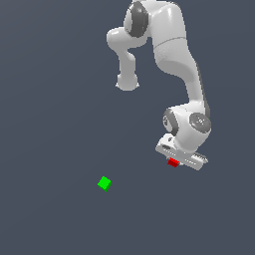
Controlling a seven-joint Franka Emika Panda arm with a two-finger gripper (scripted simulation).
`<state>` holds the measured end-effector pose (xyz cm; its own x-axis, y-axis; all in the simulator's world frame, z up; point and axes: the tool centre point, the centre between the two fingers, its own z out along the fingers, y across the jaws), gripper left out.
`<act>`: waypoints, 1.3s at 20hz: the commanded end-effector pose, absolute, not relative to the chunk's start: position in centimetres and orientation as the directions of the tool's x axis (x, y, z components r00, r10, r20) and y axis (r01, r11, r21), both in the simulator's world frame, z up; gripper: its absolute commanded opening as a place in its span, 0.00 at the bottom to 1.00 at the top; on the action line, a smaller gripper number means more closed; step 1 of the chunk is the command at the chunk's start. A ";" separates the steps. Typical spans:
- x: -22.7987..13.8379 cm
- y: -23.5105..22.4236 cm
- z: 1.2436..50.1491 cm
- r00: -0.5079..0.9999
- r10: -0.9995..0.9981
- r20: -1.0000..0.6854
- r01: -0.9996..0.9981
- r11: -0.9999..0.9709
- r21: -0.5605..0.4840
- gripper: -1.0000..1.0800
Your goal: Stack the red cube on top of the green cube.
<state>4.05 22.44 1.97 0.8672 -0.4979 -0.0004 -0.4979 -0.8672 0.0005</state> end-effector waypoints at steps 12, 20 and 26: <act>3.9 22.4 6.7 0.867 -0.498 0.000 -0.498 -0.867 0.000 0.00; 3.9 22.4 11.3 0.867 -0.498 0.000 -0.498 -0.867 0.000 0.00; 4.0 22.5 11.9 0.867 -0.498 0.001 -0.498 -0.867 -0.001 0.00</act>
